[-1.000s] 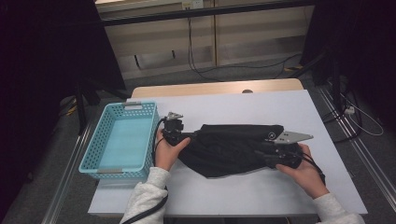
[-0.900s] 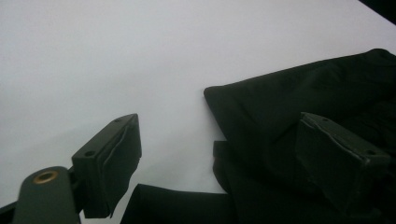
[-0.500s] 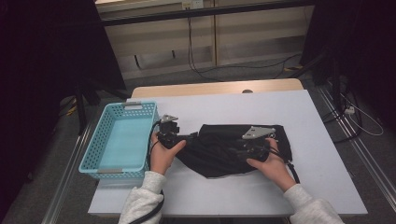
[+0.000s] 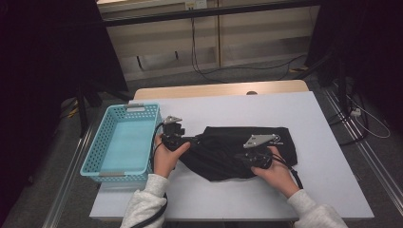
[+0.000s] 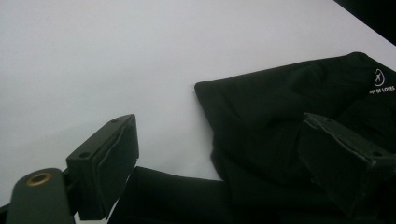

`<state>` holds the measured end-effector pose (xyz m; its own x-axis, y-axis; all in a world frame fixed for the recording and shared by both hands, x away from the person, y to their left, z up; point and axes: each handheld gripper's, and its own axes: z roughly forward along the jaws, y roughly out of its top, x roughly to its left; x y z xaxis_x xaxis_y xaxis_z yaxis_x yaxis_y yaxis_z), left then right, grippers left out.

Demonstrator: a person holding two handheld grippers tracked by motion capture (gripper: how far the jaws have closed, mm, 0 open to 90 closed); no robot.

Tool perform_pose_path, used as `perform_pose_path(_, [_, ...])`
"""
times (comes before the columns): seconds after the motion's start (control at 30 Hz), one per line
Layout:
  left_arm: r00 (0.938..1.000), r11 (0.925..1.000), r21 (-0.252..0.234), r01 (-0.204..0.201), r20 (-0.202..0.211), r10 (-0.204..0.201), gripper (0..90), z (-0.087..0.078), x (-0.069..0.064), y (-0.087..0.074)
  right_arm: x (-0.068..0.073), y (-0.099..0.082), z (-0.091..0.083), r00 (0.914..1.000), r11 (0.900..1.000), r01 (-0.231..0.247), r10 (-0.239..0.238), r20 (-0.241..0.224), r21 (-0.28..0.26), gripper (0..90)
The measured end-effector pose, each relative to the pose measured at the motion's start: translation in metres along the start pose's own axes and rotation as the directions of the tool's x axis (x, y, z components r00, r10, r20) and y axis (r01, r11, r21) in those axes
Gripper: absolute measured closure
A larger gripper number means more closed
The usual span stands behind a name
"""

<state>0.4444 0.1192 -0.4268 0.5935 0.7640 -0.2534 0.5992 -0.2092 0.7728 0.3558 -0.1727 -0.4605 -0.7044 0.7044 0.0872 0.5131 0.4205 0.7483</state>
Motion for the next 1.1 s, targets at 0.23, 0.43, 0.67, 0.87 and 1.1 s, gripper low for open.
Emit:
perform_pose_path(0.23, [0.9998,0.9998,0.011,-0.018,0.0,0.018,13.8,0.007,-0.002,0.003,0.006,-0.014,-0.016,0.9993,1.0,0.004,-0.004,-0.037,0.005,87.0])
perform_pose_path(0.43, [0.9998,0.9996,0.026,-0.001,-0.021,0.002,15.2,0.014,0.002,0.002,0.007,-0.019,-0.021,0.9989,1.0,0.003,-0.003,-0.047,0.005,86.9])
perform_pose_path(0.67, [0.9999,0.9994,0.034,0.011,-0.007,-0.011,21.7,0.02,0.003,0.001,0.009,-0.022,-0.026,0.999,0.9997,0.016,-0.015,-0.042,0.017,86.9])
perform_pose_path(0.87, [1.0,0.9985,0.055,0.002,0.008,-0.002,27.5,0.026,-0.002,0.001,0.01,-0.025,-0.029,0.999,0.9997,0.011,-0.01,-0.043,0.02,87.0])
perform_pose_path(1.1, [0.9997,0.9977,0.064,0.024,-0.003,-0.024,34.0,0.031,0.0,0.0,0.011,-0.029,-0.032,0.9994,1.0,0.006,-0.006,-0.035,0.003,87.0])
